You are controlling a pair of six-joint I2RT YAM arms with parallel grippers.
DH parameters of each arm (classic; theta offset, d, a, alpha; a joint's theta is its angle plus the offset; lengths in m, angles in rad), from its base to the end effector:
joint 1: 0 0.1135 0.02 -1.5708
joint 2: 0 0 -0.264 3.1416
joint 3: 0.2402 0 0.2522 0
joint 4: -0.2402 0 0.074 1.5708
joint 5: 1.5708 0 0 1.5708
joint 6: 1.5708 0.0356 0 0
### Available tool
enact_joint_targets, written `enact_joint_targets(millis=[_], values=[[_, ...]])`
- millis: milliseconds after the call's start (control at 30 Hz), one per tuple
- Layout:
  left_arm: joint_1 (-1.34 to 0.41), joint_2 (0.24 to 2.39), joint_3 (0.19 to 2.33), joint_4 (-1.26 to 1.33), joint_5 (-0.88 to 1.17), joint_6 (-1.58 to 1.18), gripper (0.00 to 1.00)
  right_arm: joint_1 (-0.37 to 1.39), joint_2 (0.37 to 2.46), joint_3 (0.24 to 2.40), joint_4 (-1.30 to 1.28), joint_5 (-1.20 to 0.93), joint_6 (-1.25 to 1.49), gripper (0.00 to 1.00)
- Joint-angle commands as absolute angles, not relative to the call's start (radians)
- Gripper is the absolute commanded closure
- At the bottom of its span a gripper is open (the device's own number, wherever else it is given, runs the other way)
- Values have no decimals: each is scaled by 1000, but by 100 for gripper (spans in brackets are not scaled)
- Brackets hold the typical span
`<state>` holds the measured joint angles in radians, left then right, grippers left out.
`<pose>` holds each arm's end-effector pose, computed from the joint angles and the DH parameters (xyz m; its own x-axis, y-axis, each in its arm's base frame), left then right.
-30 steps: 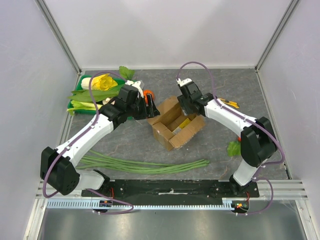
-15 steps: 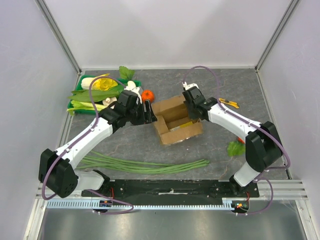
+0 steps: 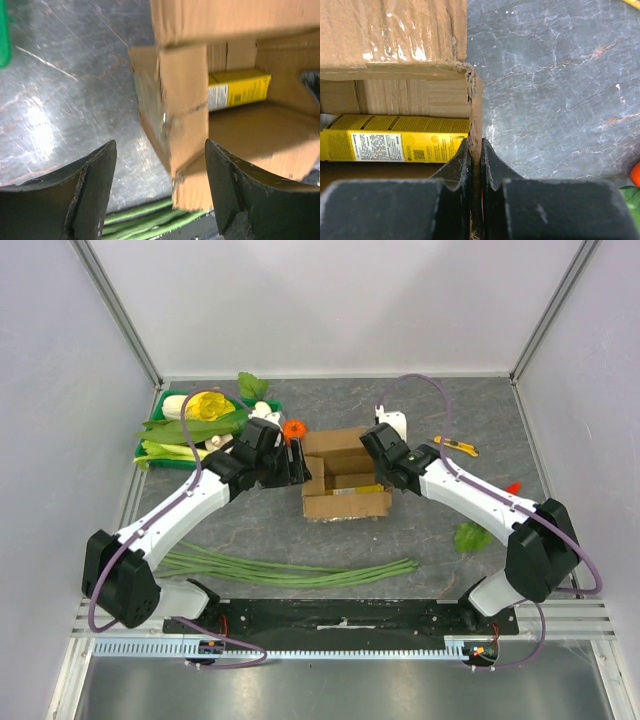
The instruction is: Unpack the express box
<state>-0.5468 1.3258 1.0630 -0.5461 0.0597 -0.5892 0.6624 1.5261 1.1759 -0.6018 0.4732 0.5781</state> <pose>0.2412 -0.1493 0.2847 -0.8218 -0.1491 -0.5499 0.1173 0.9001 -0.4195 0.2625 0.1841 0.2635 -0.7232 0.0528 -0.6887 0.0671 0.9977 0.0061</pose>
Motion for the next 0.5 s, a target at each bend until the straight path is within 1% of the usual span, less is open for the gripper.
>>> enact_joint_targets(millis=[0,33,167,367,467], values=[[-566,1405,1173,-577,-69,-535,23,686,1523,1187,-603,525,683,90],[-569,1419,1180,-575,-84,-534,23,689,1526,1181,-600,532,695,89],[-584,1514,1212,-561,-87,-517,23,701,1514,1126,-532,540,768,82],[-632,1592,1278,-607,-196,-517,23,701,1525,1124,-529,543,792,71],[-663,1630,1304,-612,-238,-506,20,701,1532,1121,-523,523,795,69]])
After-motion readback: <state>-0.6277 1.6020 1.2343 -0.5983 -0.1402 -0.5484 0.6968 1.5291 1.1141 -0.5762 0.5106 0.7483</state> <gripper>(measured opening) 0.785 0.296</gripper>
